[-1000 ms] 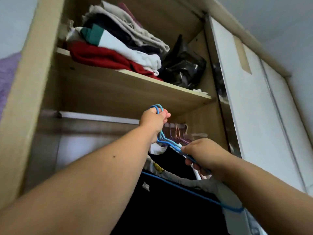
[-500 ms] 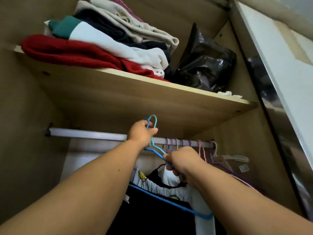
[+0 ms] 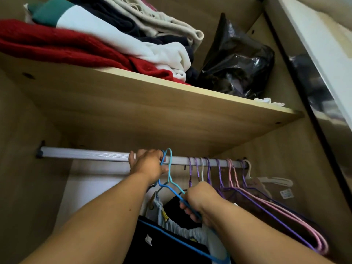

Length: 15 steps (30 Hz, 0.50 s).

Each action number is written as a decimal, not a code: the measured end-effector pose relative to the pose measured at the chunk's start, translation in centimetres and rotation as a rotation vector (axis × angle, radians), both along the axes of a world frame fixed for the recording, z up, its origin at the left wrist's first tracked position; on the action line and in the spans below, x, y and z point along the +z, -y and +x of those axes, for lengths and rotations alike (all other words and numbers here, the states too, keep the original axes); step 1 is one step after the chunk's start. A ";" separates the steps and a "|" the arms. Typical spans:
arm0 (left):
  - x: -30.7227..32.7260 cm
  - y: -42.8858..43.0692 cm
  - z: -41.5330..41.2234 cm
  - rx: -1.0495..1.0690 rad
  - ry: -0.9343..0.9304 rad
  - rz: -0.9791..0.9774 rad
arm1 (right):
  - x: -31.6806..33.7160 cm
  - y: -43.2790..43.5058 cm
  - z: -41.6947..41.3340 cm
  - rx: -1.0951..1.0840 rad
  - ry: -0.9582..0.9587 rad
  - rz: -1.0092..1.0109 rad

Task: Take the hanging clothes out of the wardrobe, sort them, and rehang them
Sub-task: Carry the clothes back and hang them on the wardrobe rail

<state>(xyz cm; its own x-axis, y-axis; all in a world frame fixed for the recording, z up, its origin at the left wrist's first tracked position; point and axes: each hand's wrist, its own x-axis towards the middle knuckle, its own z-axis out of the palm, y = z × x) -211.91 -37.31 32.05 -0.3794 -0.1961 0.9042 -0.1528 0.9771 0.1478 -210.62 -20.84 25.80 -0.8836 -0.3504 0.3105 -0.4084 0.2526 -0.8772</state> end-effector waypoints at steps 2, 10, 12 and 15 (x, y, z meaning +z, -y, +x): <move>-0.3 0.3 0.1 0.001 0.011 -0.048 | -0.3 -0.2 -0.4 -0.028 -0.018 0.030; 0.4 0.4 1.2 0.077 0.128 -0.181 | -1.3 -0.7 -0.6 -0.078 -0.088 0.084; 0.5 0.2 1.2 0.094 0.166 -0.186 | -1.4 -0.8 0.0 -0.044 -0.113 0.105; 0.5 0.0 1.6 0.114 0.219 -0.196 | -1.3 -1.4 0.5 -0.046 -0.205 0.206</move>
